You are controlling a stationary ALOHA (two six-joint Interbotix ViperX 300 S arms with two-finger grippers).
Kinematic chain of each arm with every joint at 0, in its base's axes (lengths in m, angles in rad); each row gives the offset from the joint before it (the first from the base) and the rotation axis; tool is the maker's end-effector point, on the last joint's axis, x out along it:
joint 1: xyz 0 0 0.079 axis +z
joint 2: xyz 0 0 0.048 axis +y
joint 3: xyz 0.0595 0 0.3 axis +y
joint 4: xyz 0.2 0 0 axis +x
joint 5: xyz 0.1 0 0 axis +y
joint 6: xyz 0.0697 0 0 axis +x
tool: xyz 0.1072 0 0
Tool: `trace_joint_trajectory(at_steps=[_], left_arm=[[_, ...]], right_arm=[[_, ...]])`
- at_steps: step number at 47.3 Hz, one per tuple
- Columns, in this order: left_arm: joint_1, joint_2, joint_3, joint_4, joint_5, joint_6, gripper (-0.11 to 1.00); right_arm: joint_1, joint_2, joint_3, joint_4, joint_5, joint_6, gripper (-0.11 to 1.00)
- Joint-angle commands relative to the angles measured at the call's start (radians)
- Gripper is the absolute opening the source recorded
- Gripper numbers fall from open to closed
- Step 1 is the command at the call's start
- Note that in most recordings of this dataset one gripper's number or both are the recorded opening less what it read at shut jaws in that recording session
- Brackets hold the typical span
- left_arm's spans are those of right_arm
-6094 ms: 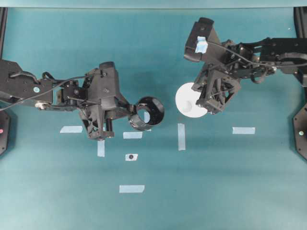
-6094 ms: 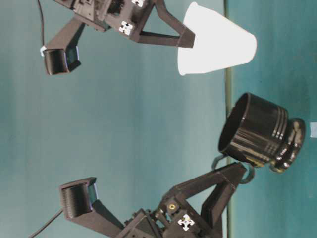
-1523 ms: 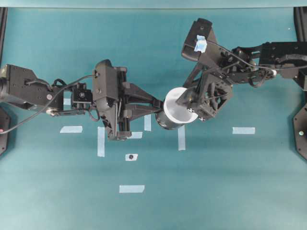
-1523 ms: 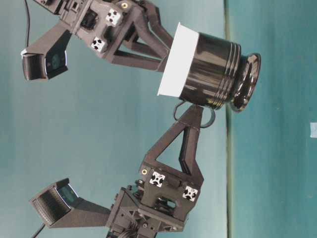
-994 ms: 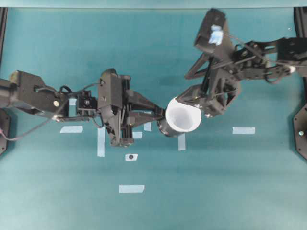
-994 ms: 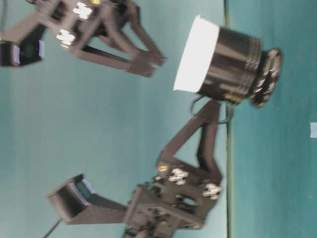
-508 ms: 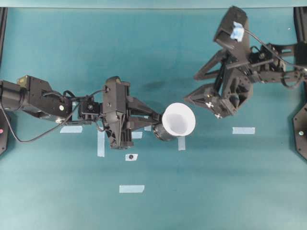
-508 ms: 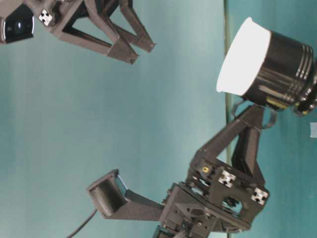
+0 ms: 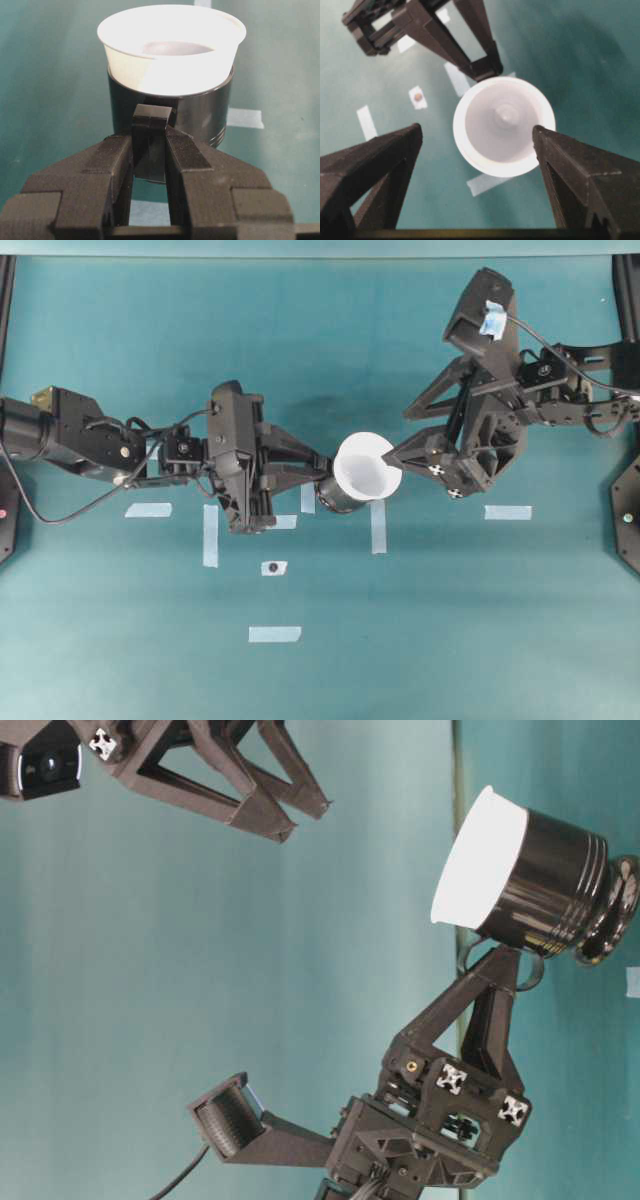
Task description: Holding the cup holder with the left arm, the right arm places the cup into the cup holder.
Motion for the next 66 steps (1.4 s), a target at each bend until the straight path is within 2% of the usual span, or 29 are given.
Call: trace_joint_trajectory(at_steps=[1,25,39,60,63,66], left_arm=[[0.0,-0.006,-0.009,0.002,-0.018,-0.003,0.22],[-0.003,0.012,-0.012,0.002,-0.012,-0.011,0.22],[-0.011,0.015,-0.015,0.003,0.057,-0.094,0.22],[-0.038,0.029,-0.038,0.002,0.091,-0.097,0.22],[-0.038,0.028,-0.04,0.003,0.091,-0.095,0.28],[-0.038,0.028,-0.04,0.003,0.092,-0.095,0.46]], right_arm=[[0.003,-0.003,-0.014,0.002,-0.011,0.009,0.93],[0.003,0.006,-0.012,0.002,-0.018,0.008,0.93],[0.003,0.009,-0.011,0.002,-0.018,0.008,0.93],[0.003,0.017,-0.011,0.002,-0.02,0.008,0.93],[0.003,0.018,-0.011,0.002,-0.021,0.008,0.93],[0.003,0.017,-0.011,0.002,-0.021,0.008,0.93]])
